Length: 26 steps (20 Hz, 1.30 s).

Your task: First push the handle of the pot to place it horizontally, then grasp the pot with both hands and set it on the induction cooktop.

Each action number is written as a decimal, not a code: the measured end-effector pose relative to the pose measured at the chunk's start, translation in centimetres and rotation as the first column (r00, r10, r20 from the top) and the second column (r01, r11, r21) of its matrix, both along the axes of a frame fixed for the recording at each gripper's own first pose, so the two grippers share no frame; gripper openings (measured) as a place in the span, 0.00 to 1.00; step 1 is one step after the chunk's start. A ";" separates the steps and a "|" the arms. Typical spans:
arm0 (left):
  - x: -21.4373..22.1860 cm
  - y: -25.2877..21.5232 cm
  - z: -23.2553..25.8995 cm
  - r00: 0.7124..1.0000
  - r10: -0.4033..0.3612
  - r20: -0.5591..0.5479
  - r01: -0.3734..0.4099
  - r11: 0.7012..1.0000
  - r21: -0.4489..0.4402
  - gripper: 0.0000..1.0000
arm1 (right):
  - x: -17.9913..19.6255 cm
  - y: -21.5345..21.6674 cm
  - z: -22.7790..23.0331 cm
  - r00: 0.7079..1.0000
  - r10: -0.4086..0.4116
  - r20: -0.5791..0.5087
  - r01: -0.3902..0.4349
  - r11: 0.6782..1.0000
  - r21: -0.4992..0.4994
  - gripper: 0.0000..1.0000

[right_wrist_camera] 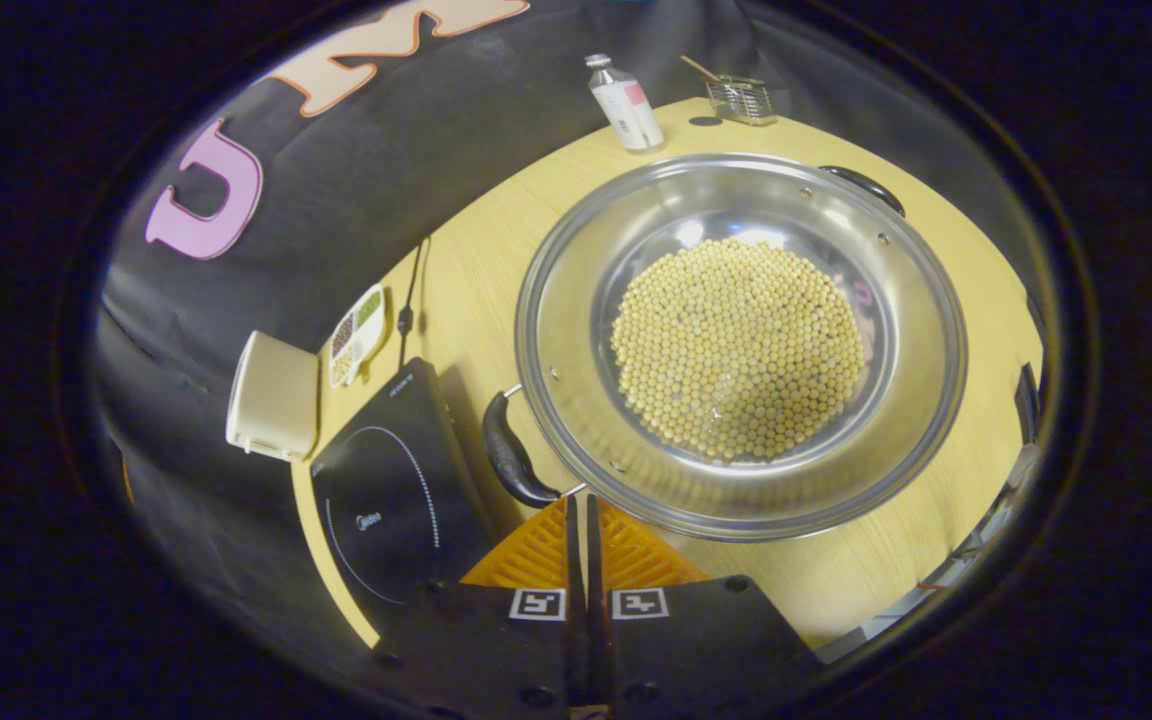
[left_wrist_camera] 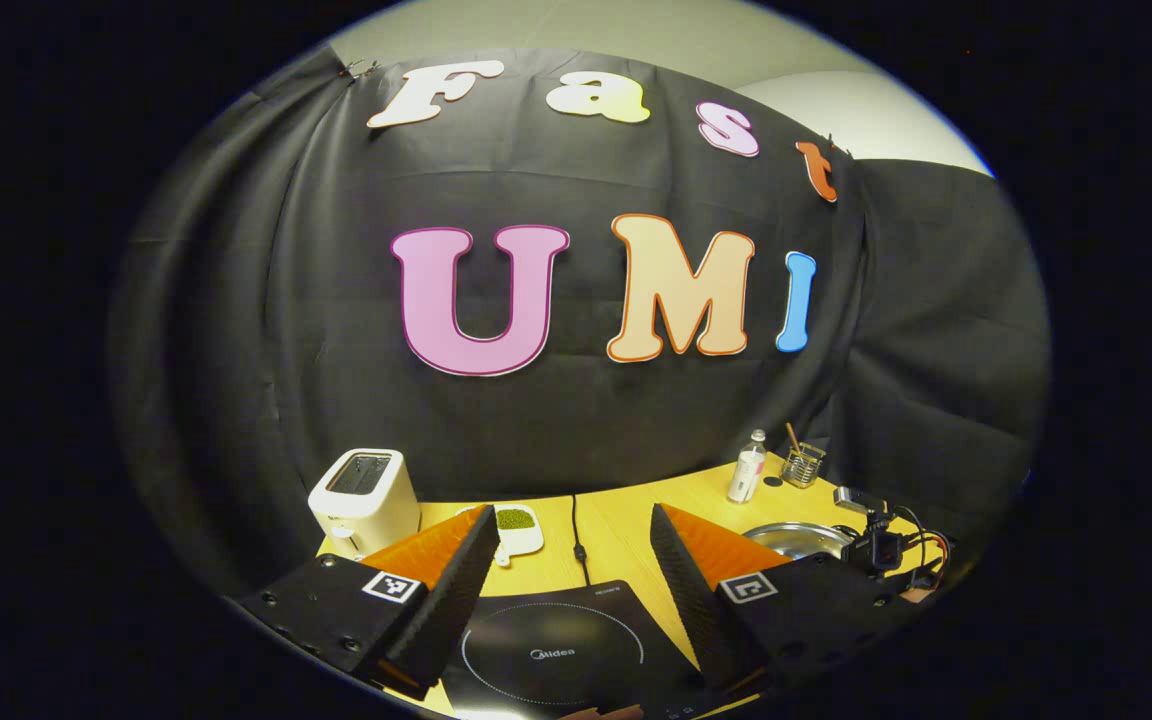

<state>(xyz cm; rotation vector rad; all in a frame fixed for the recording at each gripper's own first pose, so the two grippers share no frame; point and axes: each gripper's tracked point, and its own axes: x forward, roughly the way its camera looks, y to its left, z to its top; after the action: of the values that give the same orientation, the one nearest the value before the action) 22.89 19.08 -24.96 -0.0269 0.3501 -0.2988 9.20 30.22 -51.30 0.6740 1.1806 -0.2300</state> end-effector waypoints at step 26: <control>-6.1 -17.2 -11.0 0.926 0.052 -0.373 -0.061 0.998 -0.013 0.92 | 6.5 -27.0 2.6 0.901 0.387 0.196 -0.281 0.865 -0.417 0.83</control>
<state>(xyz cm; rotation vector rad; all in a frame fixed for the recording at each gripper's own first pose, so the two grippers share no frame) 16.77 1.91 -36.00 -0.1192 0.7235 -0.2399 15.74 3.25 -48.72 0.1406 0.9298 -0.0598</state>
